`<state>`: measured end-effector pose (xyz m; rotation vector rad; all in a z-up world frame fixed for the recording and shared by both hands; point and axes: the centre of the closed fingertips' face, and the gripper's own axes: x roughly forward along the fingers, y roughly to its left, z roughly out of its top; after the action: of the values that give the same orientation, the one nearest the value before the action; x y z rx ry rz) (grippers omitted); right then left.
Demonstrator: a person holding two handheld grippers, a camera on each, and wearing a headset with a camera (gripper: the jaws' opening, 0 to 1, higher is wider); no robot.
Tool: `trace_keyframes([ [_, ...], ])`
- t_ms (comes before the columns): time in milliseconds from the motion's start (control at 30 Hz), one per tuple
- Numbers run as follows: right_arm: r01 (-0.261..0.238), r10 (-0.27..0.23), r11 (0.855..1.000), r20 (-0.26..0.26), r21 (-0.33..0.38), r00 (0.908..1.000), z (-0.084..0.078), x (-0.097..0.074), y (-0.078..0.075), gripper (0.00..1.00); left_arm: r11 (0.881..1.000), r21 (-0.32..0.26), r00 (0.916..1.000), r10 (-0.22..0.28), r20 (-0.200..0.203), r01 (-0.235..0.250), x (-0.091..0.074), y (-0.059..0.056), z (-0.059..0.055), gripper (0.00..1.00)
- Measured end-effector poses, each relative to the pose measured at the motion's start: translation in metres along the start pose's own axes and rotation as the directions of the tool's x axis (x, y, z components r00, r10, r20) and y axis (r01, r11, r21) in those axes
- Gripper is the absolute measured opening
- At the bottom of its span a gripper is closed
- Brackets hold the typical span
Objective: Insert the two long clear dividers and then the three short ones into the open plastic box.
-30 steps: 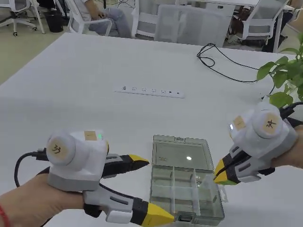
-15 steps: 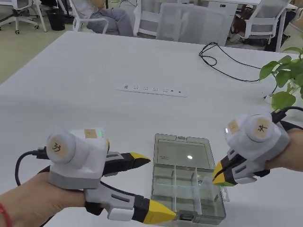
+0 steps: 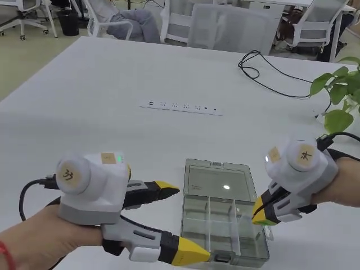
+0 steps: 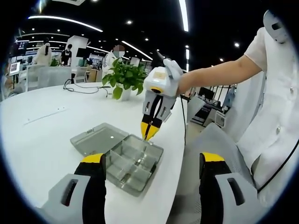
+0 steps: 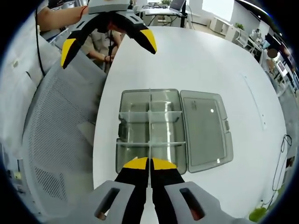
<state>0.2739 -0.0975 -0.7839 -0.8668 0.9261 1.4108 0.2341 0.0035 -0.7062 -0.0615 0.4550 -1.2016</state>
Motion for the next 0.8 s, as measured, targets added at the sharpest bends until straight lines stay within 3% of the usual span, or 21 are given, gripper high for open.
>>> trace_keyframes([
  [333, 0.013, -0.013, 1.0, 0.022, -0.009, 0.9997, -0.002, 0.004, 0.0, 0.03, 1.0, 0.003, 1.0, 0.001, 0.003, -0.001, 0.0, 0.0, 0.001, 0.83],
  [800, 0.032, -0.032, 0.999, 0.02, -0.012, 0.9993, -0.009, 0.022, -0.001, 0.03, 1.0, 0.004, 0.9998, 0.003, -0.018, -0.003, 0.0, 0.0, -0.006, 0.85],
])
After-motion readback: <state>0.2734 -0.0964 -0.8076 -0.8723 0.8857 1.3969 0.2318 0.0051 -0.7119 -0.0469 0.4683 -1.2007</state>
